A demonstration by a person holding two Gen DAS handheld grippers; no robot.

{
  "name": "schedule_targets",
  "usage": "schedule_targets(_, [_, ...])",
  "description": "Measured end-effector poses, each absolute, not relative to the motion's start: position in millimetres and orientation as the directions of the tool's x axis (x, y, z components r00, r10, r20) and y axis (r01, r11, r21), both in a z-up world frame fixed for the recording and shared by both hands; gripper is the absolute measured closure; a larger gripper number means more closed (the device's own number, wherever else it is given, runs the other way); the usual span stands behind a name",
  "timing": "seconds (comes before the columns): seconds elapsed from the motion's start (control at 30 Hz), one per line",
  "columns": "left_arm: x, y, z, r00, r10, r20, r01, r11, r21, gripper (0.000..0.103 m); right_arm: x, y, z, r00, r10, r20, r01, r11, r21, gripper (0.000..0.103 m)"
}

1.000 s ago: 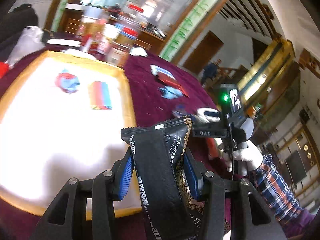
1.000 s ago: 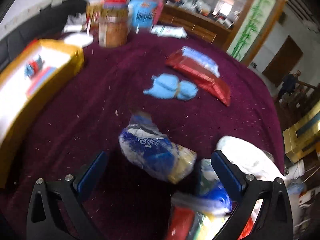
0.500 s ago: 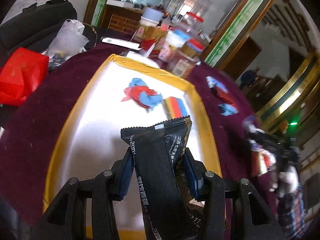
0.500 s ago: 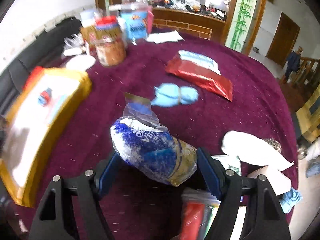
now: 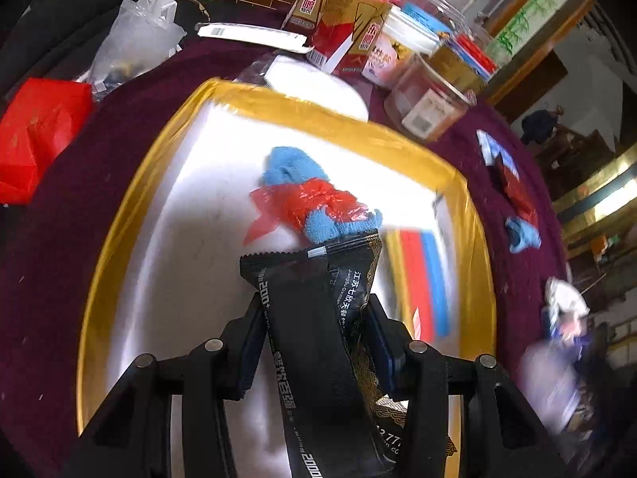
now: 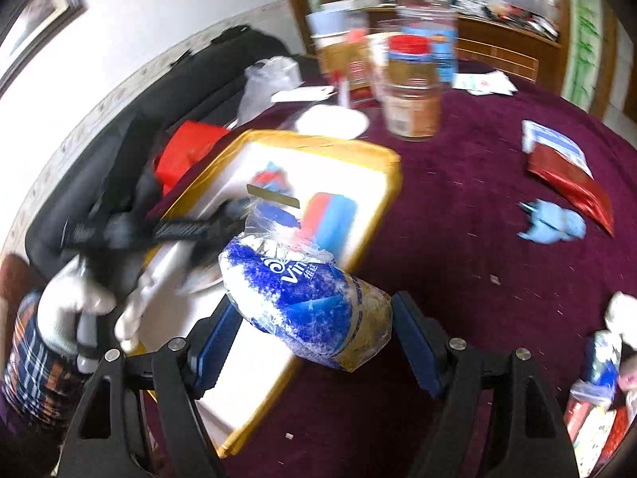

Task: Organize soft objects
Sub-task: 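Place the black packet in the tray with the left gripper while the right places the blue-white bag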

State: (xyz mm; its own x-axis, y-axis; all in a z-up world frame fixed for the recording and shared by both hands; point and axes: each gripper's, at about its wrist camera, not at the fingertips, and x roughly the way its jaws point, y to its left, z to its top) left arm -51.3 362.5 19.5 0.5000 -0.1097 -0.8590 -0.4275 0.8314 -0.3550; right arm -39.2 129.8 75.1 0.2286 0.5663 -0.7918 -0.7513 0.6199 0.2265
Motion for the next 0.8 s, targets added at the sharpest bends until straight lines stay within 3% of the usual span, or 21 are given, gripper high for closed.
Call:
schedule_targets(0.2, [-45, 382, 18, 0.559, -0.152, -0.815, -0.466, 0.756, -0.46, 0.045, -58, 171, 63, 0.209, 0.516, -0.831, -0.793, 0.587, 0.165, 0.027])
schedule_targets(0.47, [-111, 384, 60, 0.673, -0.138, -0.727, -0.397, 0.761, -0.512, 0.033, -68, 207, 39, 0.189, 0.381, -0.905, -0.824, 0.562, 0.065, 0.027])
schedule_targets(0.67, [-166, 389, 68, 0.753, -0.145, -0.641, -0.368, 0.715, -0.594, 0.031, -52, 232, 23, 0.229, 0.267, -0.936, -0.791, 0.612, -0.019, 0.027])
schedule_targets(0.8, [-183, 389, 65, 0.763, -0.147, -0.63, -0.365, 0.706, -0.607, 0.03, -43, 240, 22, 0.303, 0.214, -0.929, -0.766, 0.635, -0.104, 0.027])
